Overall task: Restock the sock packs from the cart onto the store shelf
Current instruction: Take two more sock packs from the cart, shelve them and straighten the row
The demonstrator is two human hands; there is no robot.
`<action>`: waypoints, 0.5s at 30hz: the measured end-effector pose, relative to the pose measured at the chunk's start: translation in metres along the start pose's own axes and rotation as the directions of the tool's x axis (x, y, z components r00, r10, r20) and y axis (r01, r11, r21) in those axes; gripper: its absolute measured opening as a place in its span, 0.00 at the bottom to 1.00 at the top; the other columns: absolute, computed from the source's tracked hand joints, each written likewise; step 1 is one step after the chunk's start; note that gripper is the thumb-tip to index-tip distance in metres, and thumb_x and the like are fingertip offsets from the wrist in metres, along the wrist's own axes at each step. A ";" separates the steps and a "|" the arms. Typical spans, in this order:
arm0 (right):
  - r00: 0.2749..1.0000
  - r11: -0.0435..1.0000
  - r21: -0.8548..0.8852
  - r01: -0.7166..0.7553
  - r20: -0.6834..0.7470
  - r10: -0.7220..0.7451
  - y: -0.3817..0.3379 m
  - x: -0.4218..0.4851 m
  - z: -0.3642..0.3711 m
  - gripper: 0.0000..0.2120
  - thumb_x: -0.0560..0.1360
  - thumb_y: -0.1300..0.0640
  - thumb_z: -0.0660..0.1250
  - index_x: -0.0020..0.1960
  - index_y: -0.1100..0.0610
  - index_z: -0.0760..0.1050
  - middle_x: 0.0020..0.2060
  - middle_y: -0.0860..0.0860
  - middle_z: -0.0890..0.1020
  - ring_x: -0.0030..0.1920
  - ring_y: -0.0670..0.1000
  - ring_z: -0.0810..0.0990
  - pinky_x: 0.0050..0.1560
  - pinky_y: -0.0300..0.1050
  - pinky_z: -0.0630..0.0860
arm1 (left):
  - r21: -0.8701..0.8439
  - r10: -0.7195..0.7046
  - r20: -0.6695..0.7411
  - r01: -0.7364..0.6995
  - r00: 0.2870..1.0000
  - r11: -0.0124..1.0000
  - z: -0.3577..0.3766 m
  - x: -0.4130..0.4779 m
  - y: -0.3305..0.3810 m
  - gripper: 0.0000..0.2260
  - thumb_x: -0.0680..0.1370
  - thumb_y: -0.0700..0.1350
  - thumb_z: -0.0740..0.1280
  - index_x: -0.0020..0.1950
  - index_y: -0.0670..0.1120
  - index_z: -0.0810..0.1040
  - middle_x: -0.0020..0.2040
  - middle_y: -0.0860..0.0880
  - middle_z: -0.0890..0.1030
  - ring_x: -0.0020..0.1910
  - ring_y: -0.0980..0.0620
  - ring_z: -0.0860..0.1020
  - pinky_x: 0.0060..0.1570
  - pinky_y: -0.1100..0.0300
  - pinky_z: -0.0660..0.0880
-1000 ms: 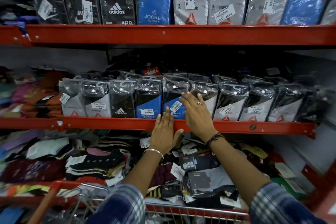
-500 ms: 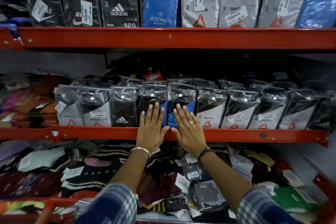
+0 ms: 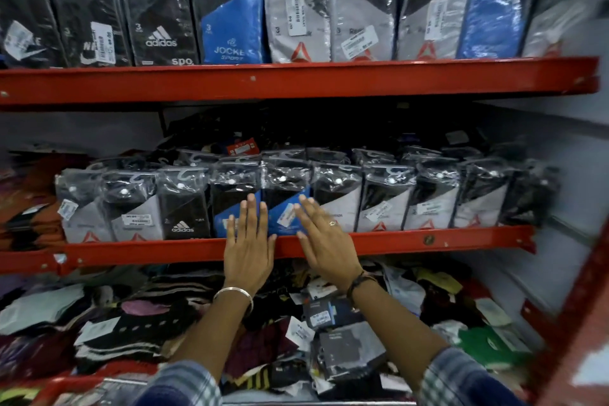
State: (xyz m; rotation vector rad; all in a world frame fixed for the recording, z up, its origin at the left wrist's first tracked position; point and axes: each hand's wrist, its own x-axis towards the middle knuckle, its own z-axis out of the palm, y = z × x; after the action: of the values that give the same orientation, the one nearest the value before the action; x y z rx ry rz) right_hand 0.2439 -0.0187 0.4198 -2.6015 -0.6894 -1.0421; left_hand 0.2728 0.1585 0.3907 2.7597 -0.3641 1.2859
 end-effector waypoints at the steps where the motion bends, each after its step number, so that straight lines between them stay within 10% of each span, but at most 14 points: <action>1: 0.999 1.000 -0.024 -0.012 -0.036 0.011 0.011 -0.009 -0.009 0.24 0.80 0.51 0.51 0.74 0.58 0.58 0.74 0.55 0.62 0.74 0.52 0.59 0.69 0.52 0.64 | -0.010 0.017 -0.014 -0.017 1.000 1.000 -0.003 0.001 0.011 0.28 0.79 0.53 0.48 0.76 0.40 0.48 0.77 0.43 0.40 0.75 0.45 0.45 0.72 0.47 0.42; 9: 0.969 0.942 -0.251 -0.221 -0.163 0.184 0.131 -0.073 -0.071 0.26 0.81 0.48 0.44 0.76 0.54 0.43 0.76 0.47 0.39 0.76 0.49 0.43 0.75 0.49 0.41 | -0.081 0.334 -0.073 -0.339 0.940 0.937 -0.010 0.037 0.153 0.28 0.80 0.52 0.53 0.77 0.44 0.47 0.77 0.48 0.43 0.75 0.47 0.46 0.72 0.47 0.46; 15: 0.970 0.918 -0.338 -0.207 -0.191 0.149 0.179 -0.068 -0.083 0.30 0.79 0.47 0.49 0.76 0.56 0.41 0.76 0.49 0.36 0.76 0.50 0.40 0.75 0.50 0.37 | -0.046 0.308 -0.039 -0.310 0.951 0.950 0.017 0.057 0.206 0.29 0.80 0.54 0.53 0.77 0.45 0.49 0.77 0.47 0.43 0.76 0.47 0.45 0.72 0.44 0.48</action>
State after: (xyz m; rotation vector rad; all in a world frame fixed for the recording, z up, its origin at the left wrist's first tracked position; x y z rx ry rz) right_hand 0.2450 -0.2270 0.4204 -2.7643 -0.2323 -1.4110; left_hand 0.2709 -0.0546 0.4167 2.7133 -0.8441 1.3552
